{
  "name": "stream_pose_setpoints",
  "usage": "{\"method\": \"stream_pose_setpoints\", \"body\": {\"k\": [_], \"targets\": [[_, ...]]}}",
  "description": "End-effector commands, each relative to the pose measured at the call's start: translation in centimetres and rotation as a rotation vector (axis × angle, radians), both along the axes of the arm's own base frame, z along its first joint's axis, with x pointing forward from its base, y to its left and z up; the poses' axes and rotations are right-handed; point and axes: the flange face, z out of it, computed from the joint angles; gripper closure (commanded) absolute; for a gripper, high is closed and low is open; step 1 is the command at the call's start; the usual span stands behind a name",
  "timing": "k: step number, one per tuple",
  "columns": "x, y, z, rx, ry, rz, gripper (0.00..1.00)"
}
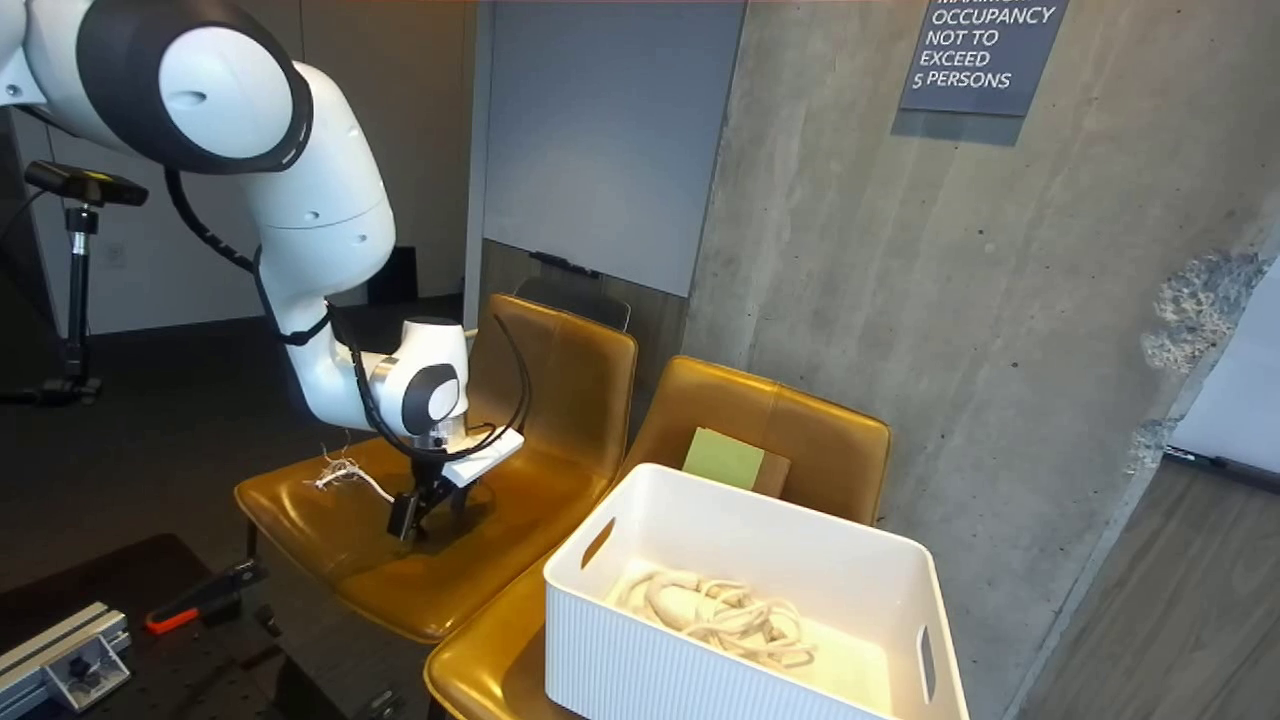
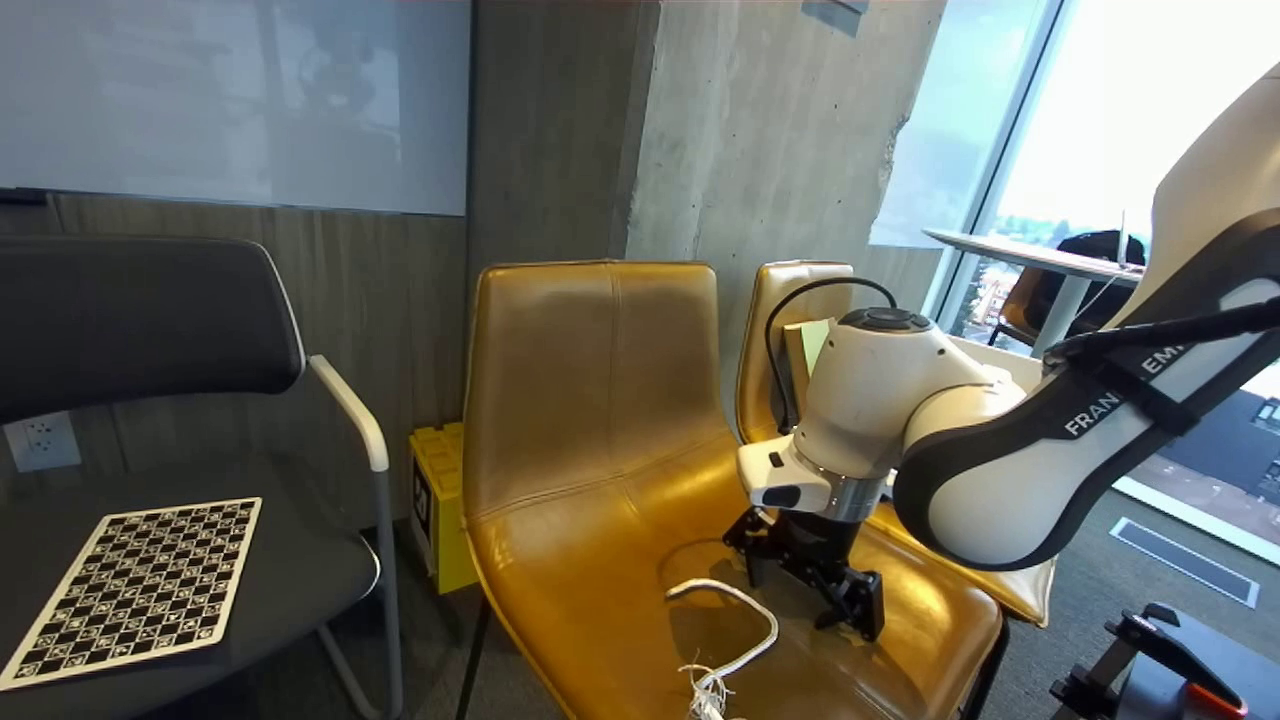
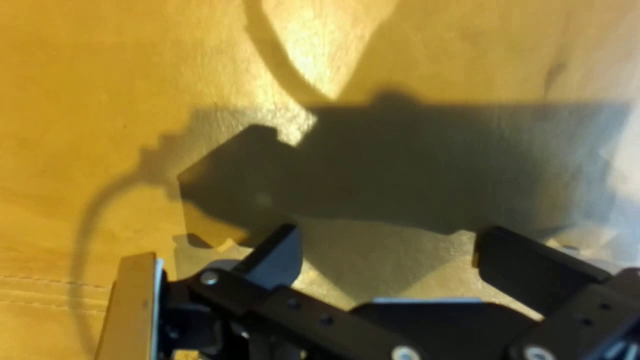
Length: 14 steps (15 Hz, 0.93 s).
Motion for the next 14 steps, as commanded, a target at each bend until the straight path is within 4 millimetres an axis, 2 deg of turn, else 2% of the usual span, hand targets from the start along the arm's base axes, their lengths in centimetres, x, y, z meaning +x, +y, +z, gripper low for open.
{"method": "stream_pose_setpoints", "body": {"k": [1,5,8,12,14], "targets": [[-1.7,1.0,2.1,-0.055,0.029,0.017,0.0],[-4.3,4.1,3.0,-0.081,0.033,0.074,0.0],[-6.3,6.8,1.9,-0.092,0.037,0.112,0.0],[-6.7,9.4,2.1,-0.098,-0.006,0.133,0.0],[-6.1,10.3,2.7,-0.104,-0.043,0.13,0.0]]}}
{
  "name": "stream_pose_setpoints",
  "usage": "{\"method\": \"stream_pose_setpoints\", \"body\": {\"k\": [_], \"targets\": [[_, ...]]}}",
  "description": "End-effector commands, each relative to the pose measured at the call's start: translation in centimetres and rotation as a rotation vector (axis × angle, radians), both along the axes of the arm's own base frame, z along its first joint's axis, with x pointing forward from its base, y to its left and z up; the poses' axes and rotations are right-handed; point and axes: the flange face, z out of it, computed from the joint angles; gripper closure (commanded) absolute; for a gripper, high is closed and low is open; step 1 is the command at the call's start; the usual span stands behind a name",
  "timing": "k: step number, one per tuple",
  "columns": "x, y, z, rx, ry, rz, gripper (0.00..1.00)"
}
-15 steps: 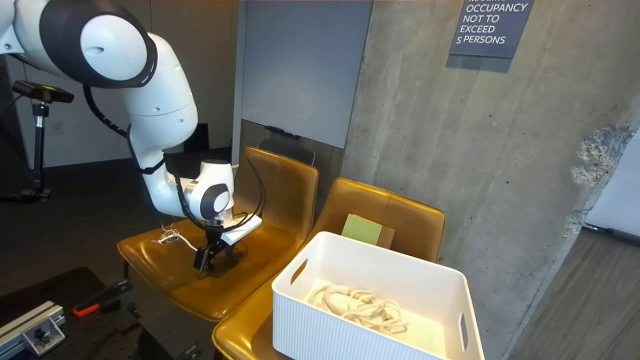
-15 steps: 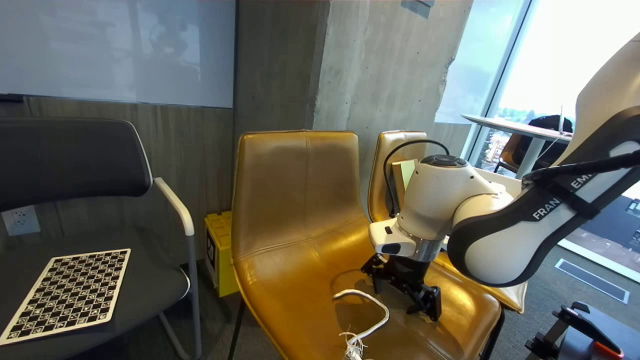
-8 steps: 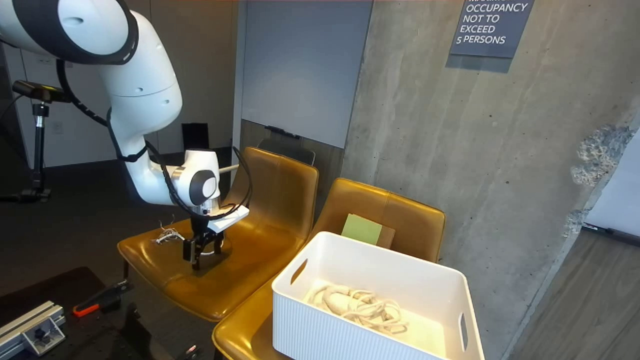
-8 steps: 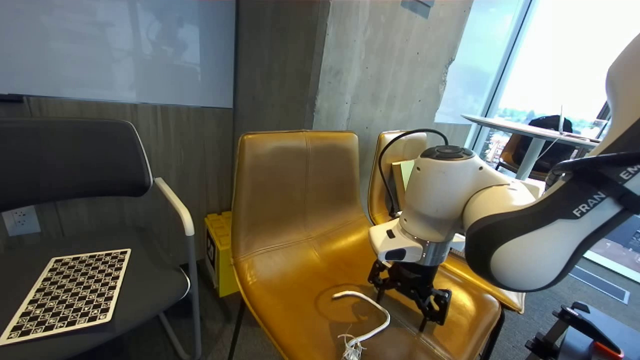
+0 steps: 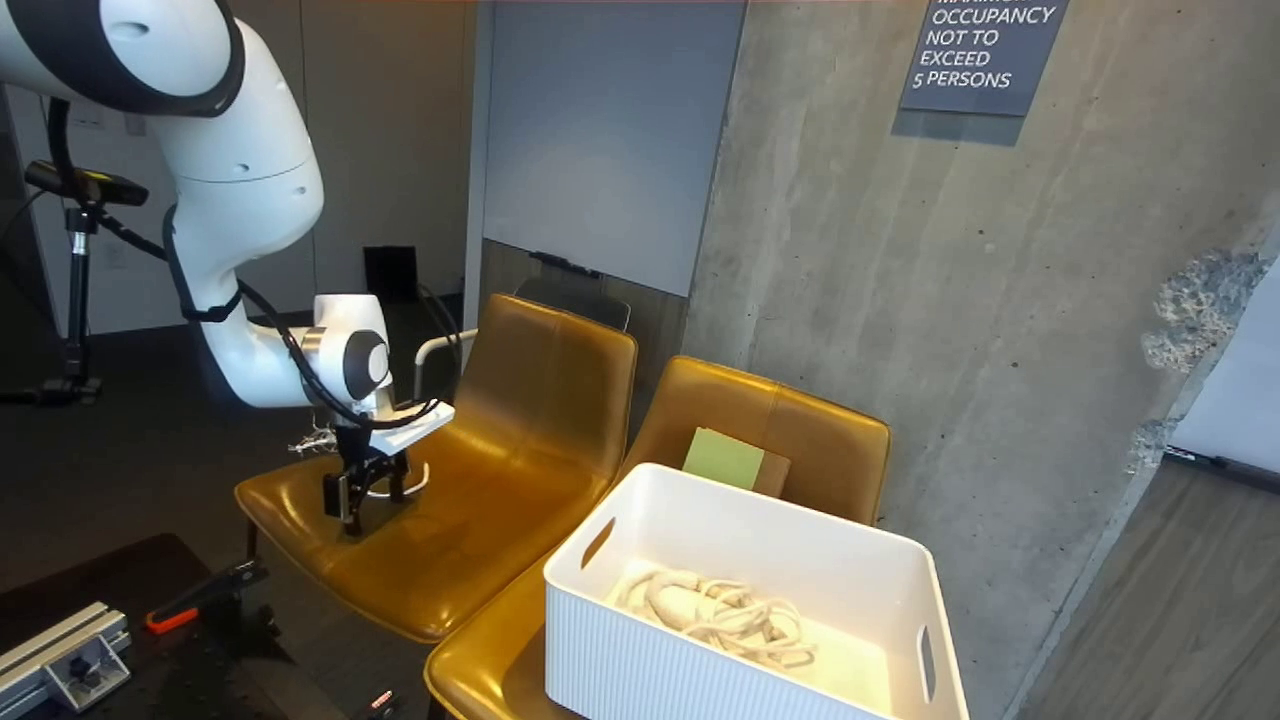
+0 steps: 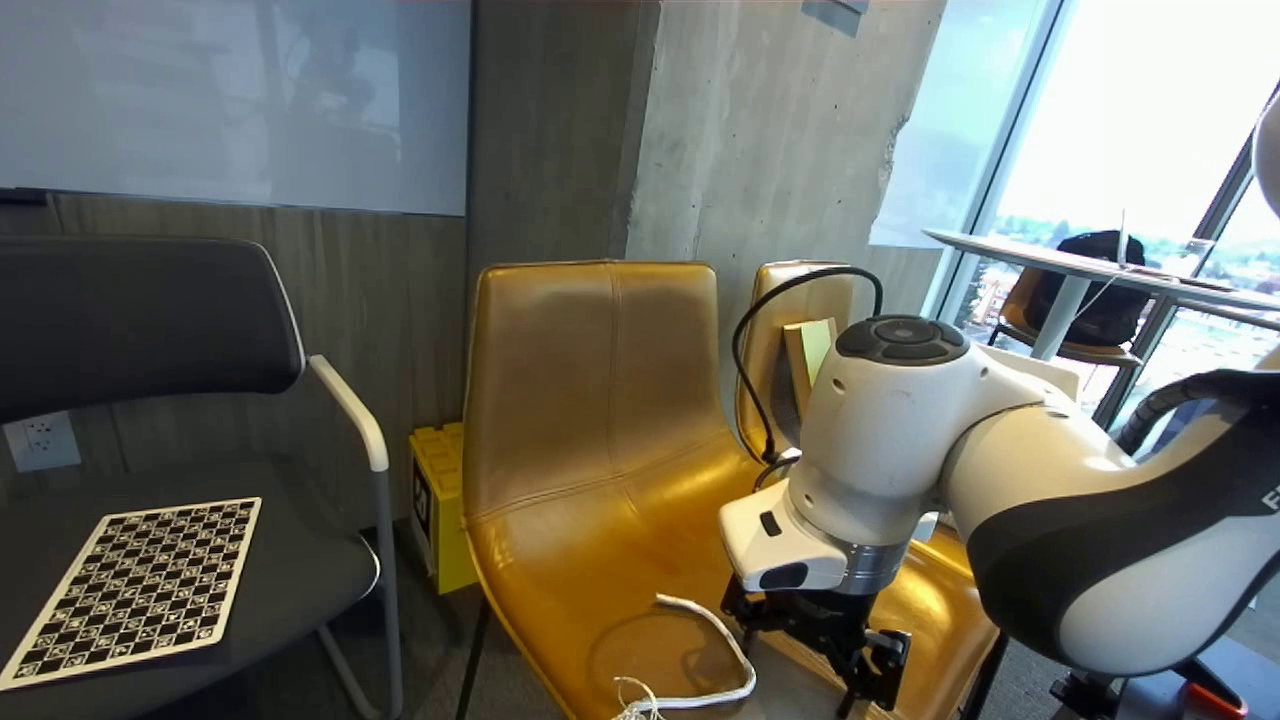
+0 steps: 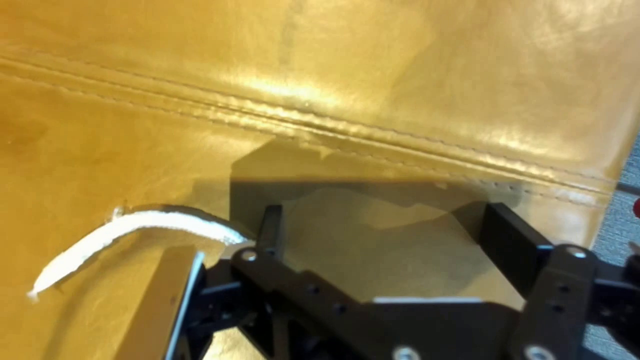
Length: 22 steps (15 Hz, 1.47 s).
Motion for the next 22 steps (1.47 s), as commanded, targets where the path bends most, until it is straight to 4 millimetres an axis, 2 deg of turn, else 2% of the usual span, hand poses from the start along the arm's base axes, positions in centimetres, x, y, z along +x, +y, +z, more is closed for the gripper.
{"method": "stream_pose_setpoints", "body": {"k": [1,5,9,12,17,20,21,22], "targets": [[0.2,2.0,1.1,-0.008,-0.061,0.009,0.0],[0.7,3.2,1.9,-0.035,-0.123,0.028,0.0],[1.9,3.1,1.9,-0.082,-0.18,0.032,0.0],[2.2,3.3,1.3,-0.057,-0.143,0.028,0.0],[1.0,3.8,-0.7,-0.026,-0.071,0.026,0.0],[1.4,3.6,-1.0,-0.024,-0.067,0.021,0.0],[1.6,3.5,-1.2,-0.024,-0.069,0.016,0.2],[1.8,3.5,-1.0,-0.025,-0.069,0.015,0.28]]}}
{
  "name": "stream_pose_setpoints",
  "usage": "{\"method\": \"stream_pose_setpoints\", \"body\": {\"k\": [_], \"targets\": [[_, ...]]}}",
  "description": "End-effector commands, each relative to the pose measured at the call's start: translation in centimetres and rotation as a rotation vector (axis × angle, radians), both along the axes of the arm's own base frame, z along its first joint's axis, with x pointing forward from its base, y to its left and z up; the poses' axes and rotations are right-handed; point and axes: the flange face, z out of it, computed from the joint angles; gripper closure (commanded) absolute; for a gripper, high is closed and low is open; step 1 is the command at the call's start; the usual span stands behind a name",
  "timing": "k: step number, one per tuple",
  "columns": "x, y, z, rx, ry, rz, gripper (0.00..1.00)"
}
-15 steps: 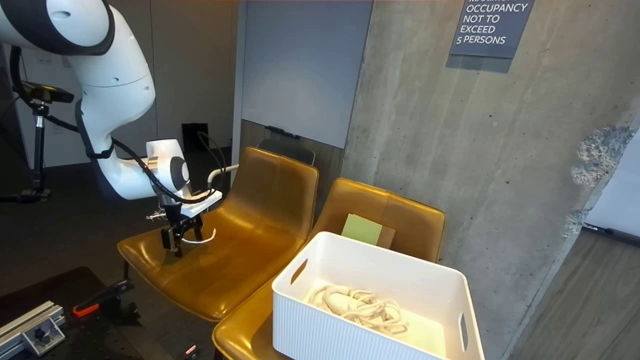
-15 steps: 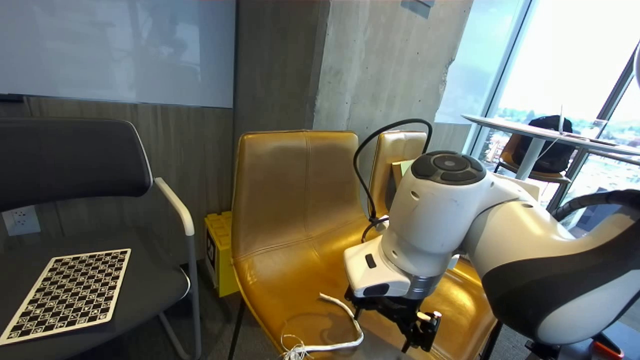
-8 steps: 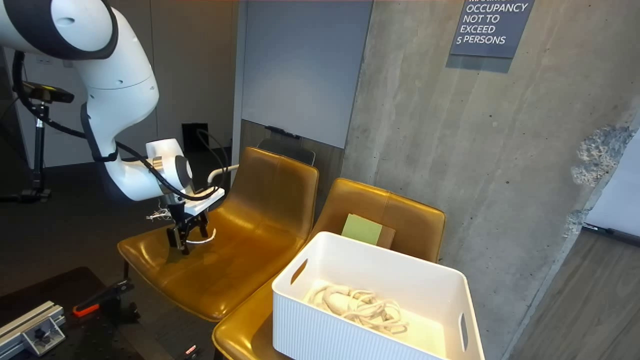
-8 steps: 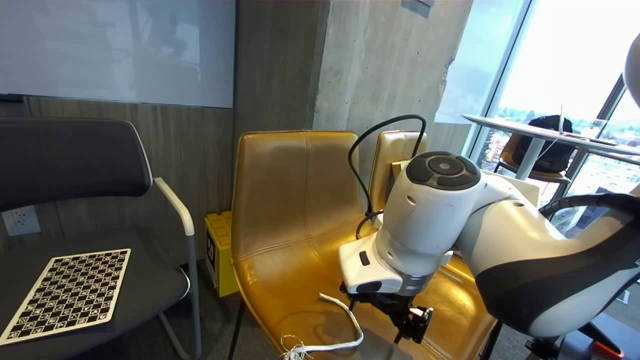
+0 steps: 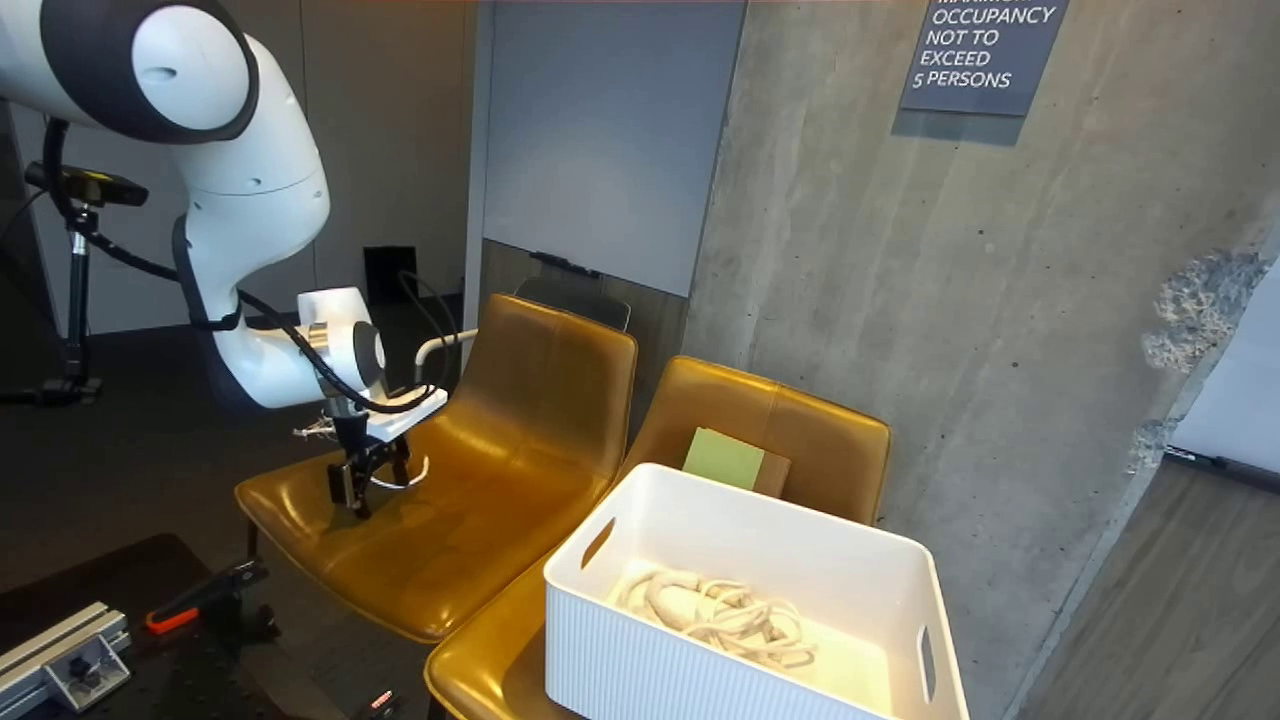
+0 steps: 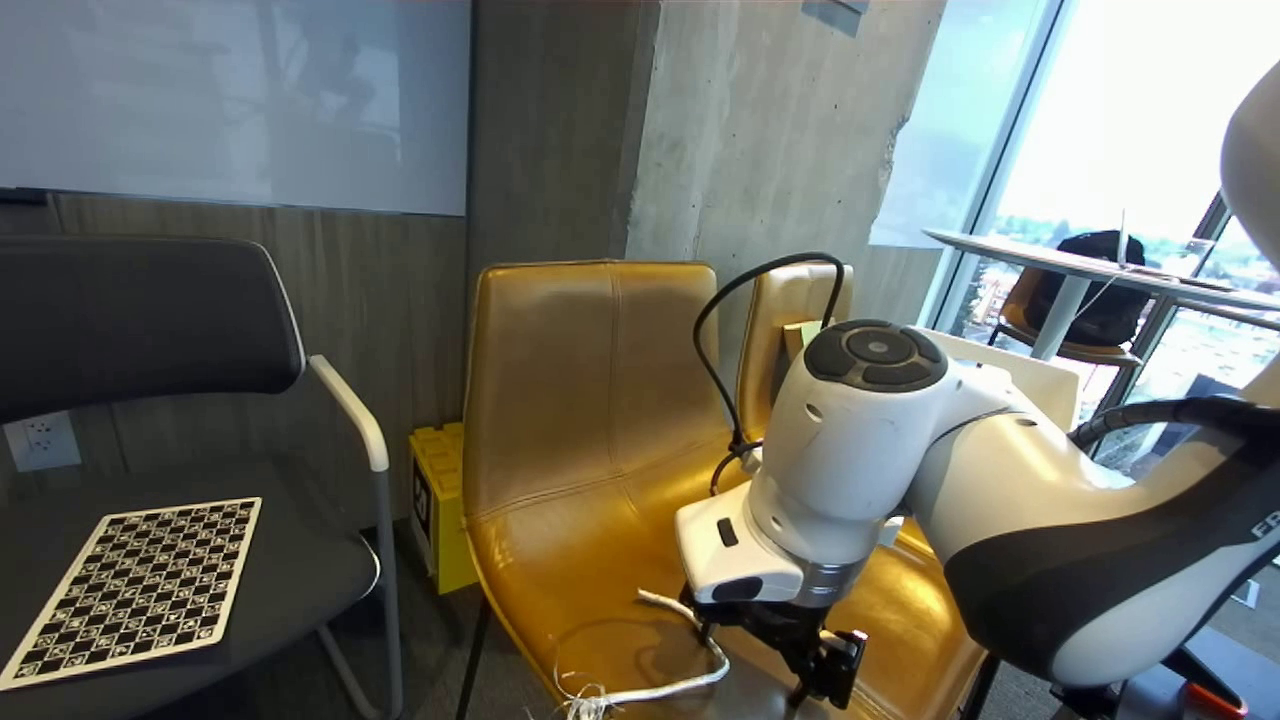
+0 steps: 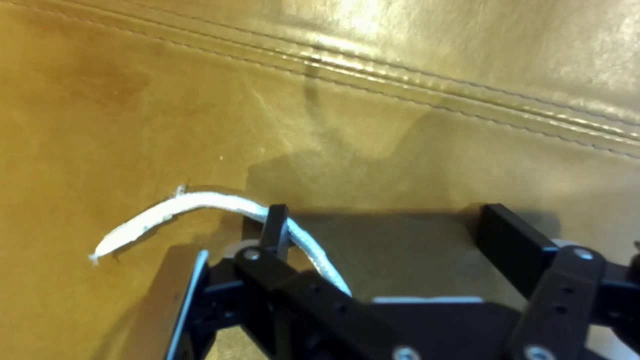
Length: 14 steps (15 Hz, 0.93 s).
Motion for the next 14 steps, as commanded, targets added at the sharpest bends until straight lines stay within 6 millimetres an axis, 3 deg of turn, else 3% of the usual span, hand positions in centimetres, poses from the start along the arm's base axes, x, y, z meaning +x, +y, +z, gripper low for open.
{"method": "stream_pose_setpoints", "body": {"k": [1,10,14], "targets": [[0.6,0.2,-1.1,-0.001,0.033,-0.011,0.34],[3.3,-1.5,-1.0,0.022,0.05,-0.066,1.0],[5.2,-2.7,-0.1,0.056,0.06,-0.098,1.0]]}}
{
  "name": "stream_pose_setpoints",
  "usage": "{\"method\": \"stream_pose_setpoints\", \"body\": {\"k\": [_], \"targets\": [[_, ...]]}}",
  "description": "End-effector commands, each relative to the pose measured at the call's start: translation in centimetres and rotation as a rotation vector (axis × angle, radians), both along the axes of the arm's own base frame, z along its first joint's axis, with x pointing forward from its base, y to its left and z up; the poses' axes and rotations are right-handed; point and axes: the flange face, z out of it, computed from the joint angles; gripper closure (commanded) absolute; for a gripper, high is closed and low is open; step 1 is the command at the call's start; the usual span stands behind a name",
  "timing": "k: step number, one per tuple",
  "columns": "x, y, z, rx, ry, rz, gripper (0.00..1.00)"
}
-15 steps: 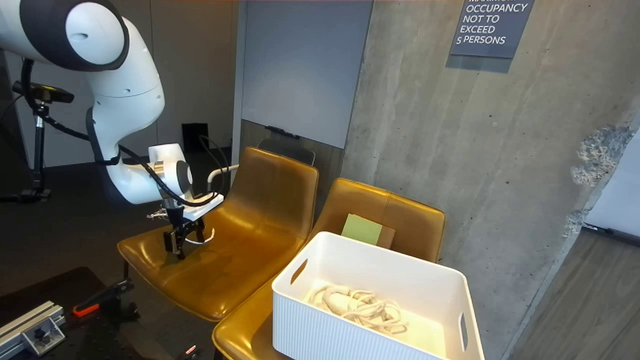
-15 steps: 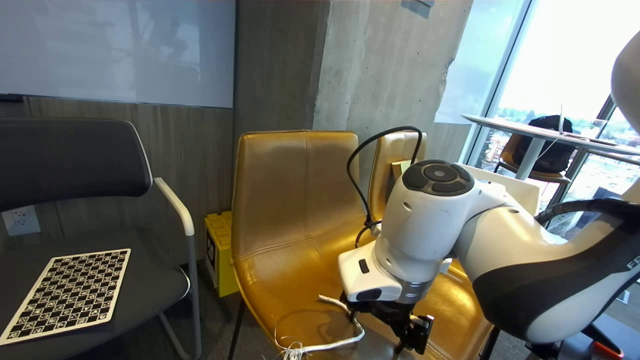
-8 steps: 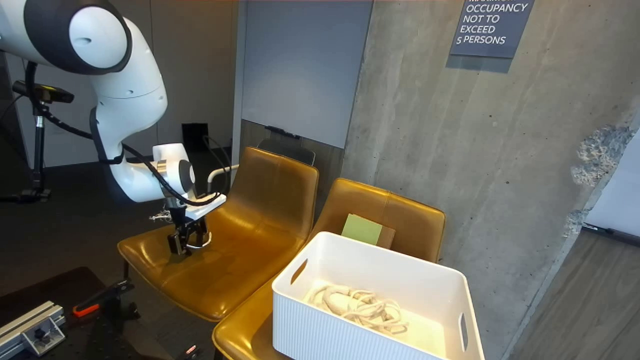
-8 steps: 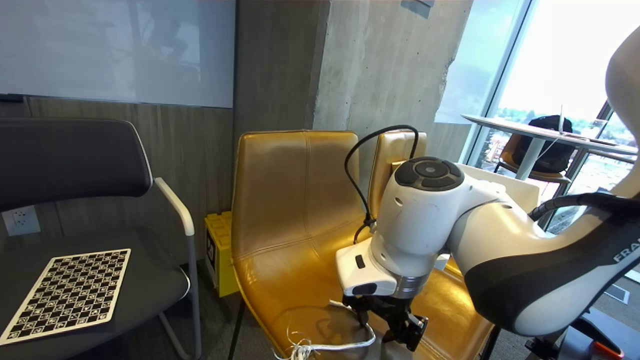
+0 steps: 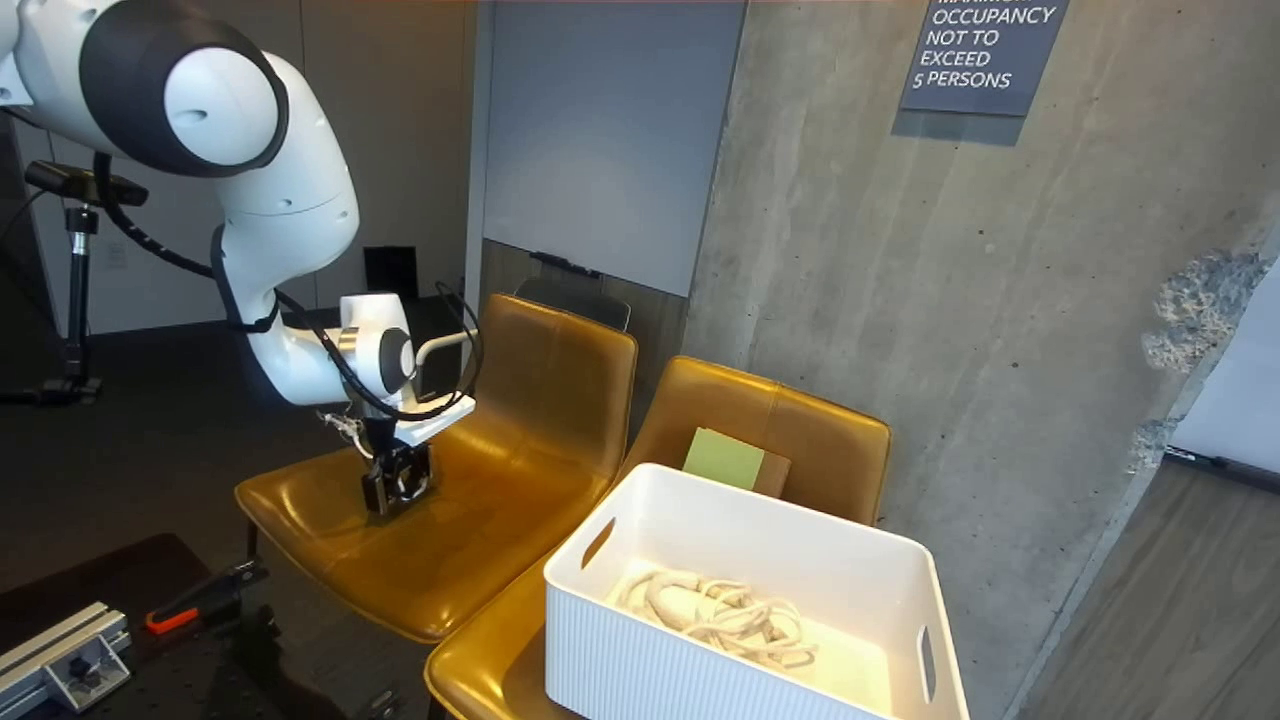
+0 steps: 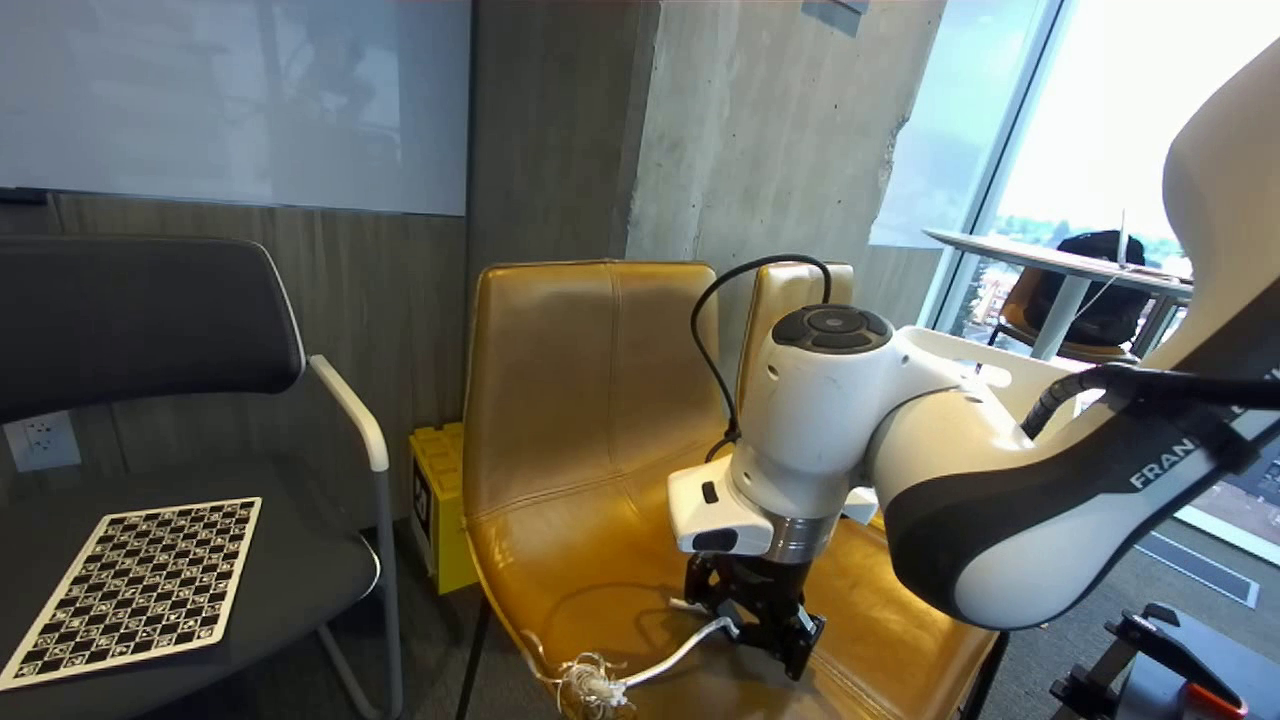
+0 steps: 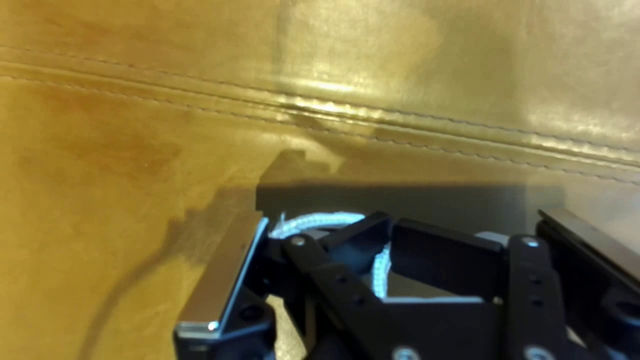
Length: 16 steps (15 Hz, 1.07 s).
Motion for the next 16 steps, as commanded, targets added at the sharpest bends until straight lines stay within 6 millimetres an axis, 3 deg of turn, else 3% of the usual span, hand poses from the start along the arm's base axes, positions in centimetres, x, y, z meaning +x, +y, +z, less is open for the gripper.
{"method": "stream_pose_setpoints", "body": {"k": [1,5,10,16], "targets": [[2.2,-0.9,0.8,0.022,0.015,-0.026,1.0],[5.3,-5.1,7.0,0.024,-0.044,-0.119,1.0],[7.6,-13.8,16.1,0.038,-0.137,-0.229,1.0],[6.3,-24.1,27.8,0.127,-0.286,-0.347,1.0]]}}
